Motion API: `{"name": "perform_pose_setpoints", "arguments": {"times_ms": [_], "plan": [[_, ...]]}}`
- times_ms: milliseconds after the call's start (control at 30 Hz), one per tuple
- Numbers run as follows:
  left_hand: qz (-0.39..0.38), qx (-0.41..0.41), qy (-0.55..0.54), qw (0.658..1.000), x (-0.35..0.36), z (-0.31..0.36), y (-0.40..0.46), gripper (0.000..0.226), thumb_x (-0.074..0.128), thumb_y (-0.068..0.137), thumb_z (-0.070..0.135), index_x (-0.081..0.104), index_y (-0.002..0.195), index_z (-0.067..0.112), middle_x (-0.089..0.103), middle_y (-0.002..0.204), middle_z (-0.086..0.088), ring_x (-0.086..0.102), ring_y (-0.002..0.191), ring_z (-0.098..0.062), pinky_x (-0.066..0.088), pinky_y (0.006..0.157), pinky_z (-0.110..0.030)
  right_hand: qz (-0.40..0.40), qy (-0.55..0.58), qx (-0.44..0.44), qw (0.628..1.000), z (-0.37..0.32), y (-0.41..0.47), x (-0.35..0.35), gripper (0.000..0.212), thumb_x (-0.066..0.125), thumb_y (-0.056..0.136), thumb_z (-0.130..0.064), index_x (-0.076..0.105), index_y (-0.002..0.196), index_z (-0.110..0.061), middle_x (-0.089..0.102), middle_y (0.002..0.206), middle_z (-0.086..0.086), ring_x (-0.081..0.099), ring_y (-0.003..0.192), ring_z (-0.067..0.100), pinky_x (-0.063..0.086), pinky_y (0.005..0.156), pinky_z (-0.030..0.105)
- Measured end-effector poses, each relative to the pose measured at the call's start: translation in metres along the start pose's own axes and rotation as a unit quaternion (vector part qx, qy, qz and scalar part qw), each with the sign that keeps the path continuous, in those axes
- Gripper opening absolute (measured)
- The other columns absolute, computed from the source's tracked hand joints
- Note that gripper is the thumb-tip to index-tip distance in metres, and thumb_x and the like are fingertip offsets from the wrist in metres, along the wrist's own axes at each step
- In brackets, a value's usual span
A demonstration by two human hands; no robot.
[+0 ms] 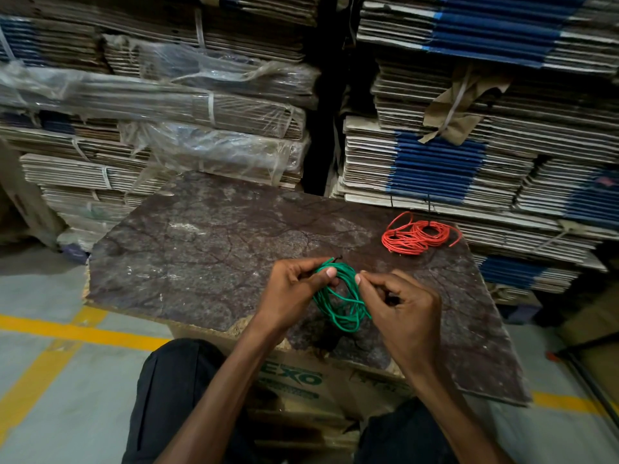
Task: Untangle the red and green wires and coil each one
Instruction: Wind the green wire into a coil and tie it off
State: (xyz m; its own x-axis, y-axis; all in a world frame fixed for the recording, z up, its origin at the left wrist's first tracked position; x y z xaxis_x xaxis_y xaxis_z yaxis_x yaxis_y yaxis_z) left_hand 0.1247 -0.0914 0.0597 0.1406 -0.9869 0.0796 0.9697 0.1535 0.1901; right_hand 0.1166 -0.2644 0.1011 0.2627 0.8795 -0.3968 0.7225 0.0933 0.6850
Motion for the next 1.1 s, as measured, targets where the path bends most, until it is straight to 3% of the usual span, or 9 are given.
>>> {"name": "perform_pose_setpoints", "arguments": {"times_ms": [233, 400, 567, 767, 933, 1000, 1100], "plan": [[-0.026, 0.026, 0.021, 0.999, 0.006, 0.006, -0.002, 0.023, 0.062, 0.089, -0.003, 0.073, 0.092, 0.017, 0.073, 0.074, 0.006, 0.062, 0.072, -0.002, 0.05, 0.071, -0.017, 0.014, -0.008, 0.004, 1.0, 0.002, 0.001, -0.001, 0.005, 0.077, 0.082, -0.009, 0.078, 0.081, -0.013, 0.06, 0.061, -0.001, 0.056, 0.055, 0.013, 0.045, 0.051, 0.034], [-0.061, 0.039, 0.044, 0.996, 0.014, 0.011, -0.005, 0.026, 0.063, 0.088, -0.003, 0.07, 0.108, 0.012, 0.074, 0.081, 0.012, 0.065, 0.076, 0.001, 0.05, 0.073, -0.016, 0.013, -0.01, 0.014, 1.0, 0.003, 0.004, -0.001, 0.003, 0.077, 0.082, -0.012, 0.079, 0.084, -0.013, 0.059, 0.062, -0.006, 0.056, 0.056, 0.006, 0.045, 0.052, 0.03], [-0.089, 0.043, 0.068, 0.993, 0.02, 0.015, -0.009, 0.028, 0.063, 0.089, -0.002, 0.067, 0.114, 0.009, 0.071, 0.077, 0.022, 0.063, 0.076, 0.009, 0.046, 0.071, -0.011, 0.007, 0.012, 0.042, 0.999, 0.009, 0.008, 0.0, 0.006, 0.077, 0.083, -0.016, 0.079, 0.088, -0.015, 0.065, 0.066, -0.003, 0.061, 0.06, 0.011, 0.048, 0.056, 0.034], [-0.084, 0.033, 0.057, 0.994, 0.018, 0.018, -0.01, 0.028, 0.062, 0.09, -0.001, 0.069, 0.107, 0.02, 0.073, 0.076, 0.017, 0.063, 0.074, 0.004, 0.048, 0.071, -0.014, -0.024, 0.078, 0.086, 0.993, 0.015, 0.005, 0.003, 0.006, 0.075, 0.084, -0.014, 0.078, 0.088, -0.018, 0.072, 0.077, -0.008, 0.066, 0.068, 0.003, 0.047, 0.061, 0.018], [-0.075, 0.02, 0.039, 0.996, 0.017, 0.015, -0.009, 0.022, 0.062, 0.09, 0.0, 0.071, 0.102, 0.016, 0.073, 0.072, 0.013, 0.064, 0.071, 0.002, 0.048, 0.07, -0.014, -0.013, 0.146, 0.152, 0.977, 0.022, 0.004, 0.005, 0.014, 0.072, 0.086, -0.013, 0.074, 0.087, -0.026, 0.075, 0.081, -0.006, 0.071, 0.074, 0.009, 0.056, 0.068, 0.031], [-0.062, 0.012, 0.021, 0.998, 0.015, 0.013, -0.009, 0.019, 0.062, 0.089, -0.001, 0.071, 0.099, 0.012, 0.072, 0.07, 0.01, 0.063, 0.07, 0.002, 0.048, 0.069, -0.013, 0.001, 0.182, 0.173, 0.968, 0.023, 0.006, 0.004, 0.013, 0.068, 0.089, -0.01, 0.074, 0.093, -0.02, 0.076, 0.085, -0.002, 0.073, 0.081, 0.014, 0.059, 0.072, 0.037], [-0.042, -0.007, -0.019, 0.999, 0.014, 0.011, -0.009, 0.016, 0.06, 0.09, -0.002, 0.071, 0.097, 0.008, 0.072, 0.07, 0.006, 0.062, 0.068, 0.0, 0.048, 0.067, -0.014, -0.003, 0.197, 0.174, 0.965, 0.018, 0.009, 0.005, 0.017, 0.064, 0.092, -0.006, 0.073, 0.105, -0.011, 0.076, 0.094, -0.001, 0.073, 0.09, 0.014, 0.059, 0.077, 0.034]]}}
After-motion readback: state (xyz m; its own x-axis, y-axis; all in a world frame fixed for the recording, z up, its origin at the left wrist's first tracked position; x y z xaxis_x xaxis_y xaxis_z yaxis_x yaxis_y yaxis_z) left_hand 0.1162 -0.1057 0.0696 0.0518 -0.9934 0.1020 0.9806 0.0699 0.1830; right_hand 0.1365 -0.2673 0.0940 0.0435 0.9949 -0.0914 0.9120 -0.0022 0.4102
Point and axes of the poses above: each hand's wrist, its own y-axis towards the middle knuckle, its own x-axis out of the palm, z = x × y, the point moved 7 cm from there along y, towards the middle knuckle
